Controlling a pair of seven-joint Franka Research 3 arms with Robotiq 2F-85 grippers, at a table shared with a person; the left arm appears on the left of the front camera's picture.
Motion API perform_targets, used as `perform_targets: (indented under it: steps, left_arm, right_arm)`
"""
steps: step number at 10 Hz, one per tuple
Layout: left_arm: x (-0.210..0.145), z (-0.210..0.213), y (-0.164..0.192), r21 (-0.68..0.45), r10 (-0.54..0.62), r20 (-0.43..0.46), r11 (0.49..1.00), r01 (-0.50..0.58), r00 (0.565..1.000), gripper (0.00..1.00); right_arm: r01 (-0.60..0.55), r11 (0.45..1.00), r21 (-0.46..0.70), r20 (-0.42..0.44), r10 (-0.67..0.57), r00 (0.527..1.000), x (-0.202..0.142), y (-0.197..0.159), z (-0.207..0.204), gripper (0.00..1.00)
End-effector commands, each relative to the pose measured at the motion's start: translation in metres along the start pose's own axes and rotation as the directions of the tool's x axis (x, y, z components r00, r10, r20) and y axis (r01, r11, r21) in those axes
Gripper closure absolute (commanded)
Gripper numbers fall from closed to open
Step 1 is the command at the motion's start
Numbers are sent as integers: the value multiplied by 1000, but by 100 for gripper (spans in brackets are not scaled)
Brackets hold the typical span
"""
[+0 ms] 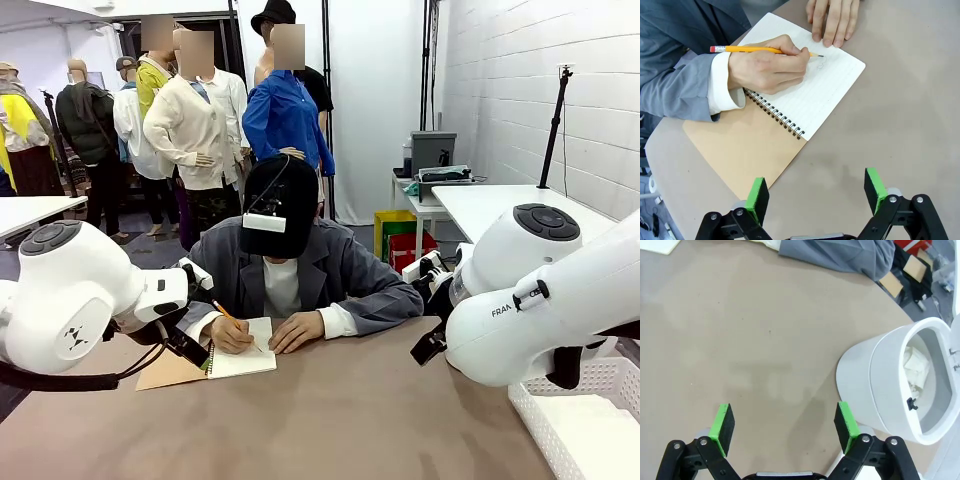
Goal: Sort the paper based on its condition.
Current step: If a person hands you a paper, place it in the Organizing basket , and if it's crumpled, put it in the Trash can.
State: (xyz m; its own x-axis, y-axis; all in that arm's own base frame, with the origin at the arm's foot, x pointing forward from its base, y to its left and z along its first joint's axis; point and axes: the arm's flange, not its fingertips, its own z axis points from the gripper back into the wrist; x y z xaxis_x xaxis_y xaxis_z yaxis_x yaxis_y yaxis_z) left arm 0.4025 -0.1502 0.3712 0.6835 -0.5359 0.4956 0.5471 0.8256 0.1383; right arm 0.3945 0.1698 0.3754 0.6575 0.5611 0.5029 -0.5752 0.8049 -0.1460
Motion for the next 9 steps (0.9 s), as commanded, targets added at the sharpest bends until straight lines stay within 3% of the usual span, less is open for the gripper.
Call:
perform_targets:
  steps: [1, 9]
  left_arm:
    - [0, 0, 0, 0, 0, 0, 1000, 0, 1000, 0]
    - [0, 0, 0, 0, 0, 0, 1000, 0, 1000, 0]
  right_arm:
    - [0, 1000, 0, 1, 0, 1000, 0, 0, 0, 0]
    - [0, 1000, 0, 1, 0, 1000, 0, 0, 0, 0]
